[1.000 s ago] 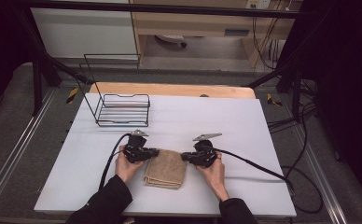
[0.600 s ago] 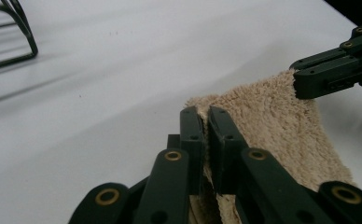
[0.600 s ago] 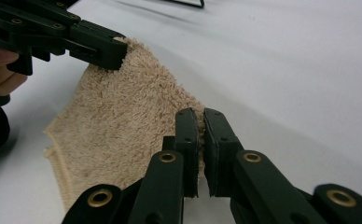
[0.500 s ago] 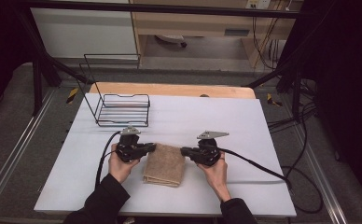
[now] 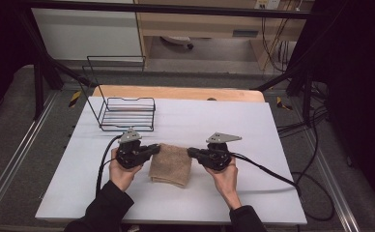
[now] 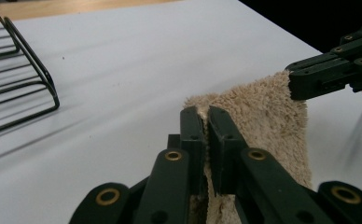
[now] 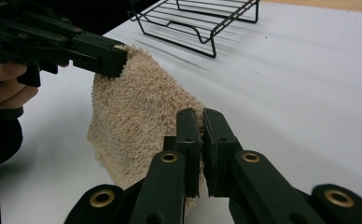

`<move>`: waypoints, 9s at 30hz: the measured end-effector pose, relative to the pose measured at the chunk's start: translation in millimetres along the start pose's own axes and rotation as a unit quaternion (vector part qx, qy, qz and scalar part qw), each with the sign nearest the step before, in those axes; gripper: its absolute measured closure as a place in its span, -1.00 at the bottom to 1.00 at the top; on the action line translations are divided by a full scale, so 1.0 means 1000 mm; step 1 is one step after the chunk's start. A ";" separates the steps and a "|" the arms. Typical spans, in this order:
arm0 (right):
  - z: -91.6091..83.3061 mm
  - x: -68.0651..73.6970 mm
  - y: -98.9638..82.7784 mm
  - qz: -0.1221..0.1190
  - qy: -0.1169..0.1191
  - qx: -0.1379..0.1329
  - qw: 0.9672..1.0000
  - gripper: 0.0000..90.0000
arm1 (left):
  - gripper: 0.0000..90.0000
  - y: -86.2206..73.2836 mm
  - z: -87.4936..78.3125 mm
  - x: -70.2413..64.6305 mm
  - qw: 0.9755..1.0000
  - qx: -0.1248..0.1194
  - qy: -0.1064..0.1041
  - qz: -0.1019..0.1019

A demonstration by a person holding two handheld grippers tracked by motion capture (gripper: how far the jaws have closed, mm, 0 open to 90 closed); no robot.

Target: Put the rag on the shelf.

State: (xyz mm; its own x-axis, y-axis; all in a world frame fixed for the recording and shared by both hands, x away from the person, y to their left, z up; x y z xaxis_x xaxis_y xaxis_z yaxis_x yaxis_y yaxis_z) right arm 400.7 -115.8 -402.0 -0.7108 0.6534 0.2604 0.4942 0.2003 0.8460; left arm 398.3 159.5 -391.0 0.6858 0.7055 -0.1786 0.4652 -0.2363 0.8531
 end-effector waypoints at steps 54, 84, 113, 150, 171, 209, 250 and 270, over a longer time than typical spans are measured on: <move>-0.006 0.067 0.116 -0.104 -0.012 -0.130 0.986 0.92 | 0.88 0.070 -0.098 0.023 0.988 -0.144 0.048 0.034; 0.017 0.105 0.204 -0.152 -0.020 -0.180 0.972 0.92 | 0.88 0.122 -0.155 0.059 0.969 -0.222 0.095 0.041; 0.043 0.120 0.275 -0.157 -0.027 -0.210 0.965 0.92 | 0.88 0.176 -0.185 0.102 0.962 -0.245 0.116 0.026; 0.085 0.097 0.311 -0.154 -0.054 -0.207 0.965 0.91 | 0.88 0.200 -0.157 0.150 0.955 -0.260 0.141 0.013; 0.106 0.071 0.293 -0.139 -0.063 -0.166 0.974 0.91 | 0.88 0.180 -0.130 0.162 0.966 -0.223 0.132 0.013; 0.105 0.088 0.252 -0.176 -0.030 -0.112 0.978 0.90 | 0.78 0.128 -0.140 0.152 0.976 -0.186 0.113 0.029; 0.095 0.083 0.234 -0.156 0.028 -0.104 0.982 0.66 | 0.95 0.128 -0.120 0.141 0.991 -0.086 0.101 -0.012; 0.128 0.066 0.208 -0.128 -0.020 -0.060 0.990 0.97 | 0.94 0.110 -0.108 0.147 0.989 -0.081 0.125 -0.004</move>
State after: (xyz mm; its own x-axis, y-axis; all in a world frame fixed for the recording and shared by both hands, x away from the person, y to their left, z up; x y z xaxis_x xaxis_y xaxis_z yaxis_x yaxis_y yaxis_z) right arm 520.9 62.4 -268.0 -0.7838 0.6209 0.0135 0.2354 0.2769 0.9316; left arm 490.2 309.6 -270.1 0.5139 0.8545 -0.0758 0.3594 -0.1342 0.9235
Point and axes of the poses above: each handheld gripper's, and its own axes: z roughly forward along the jaws, y roughly out of its top, x roughly to its left, the point moved 1 cm from there along z, roughly forward along the jaws, and after that the axes turned 1 degree about z, right-handed, at the moved point
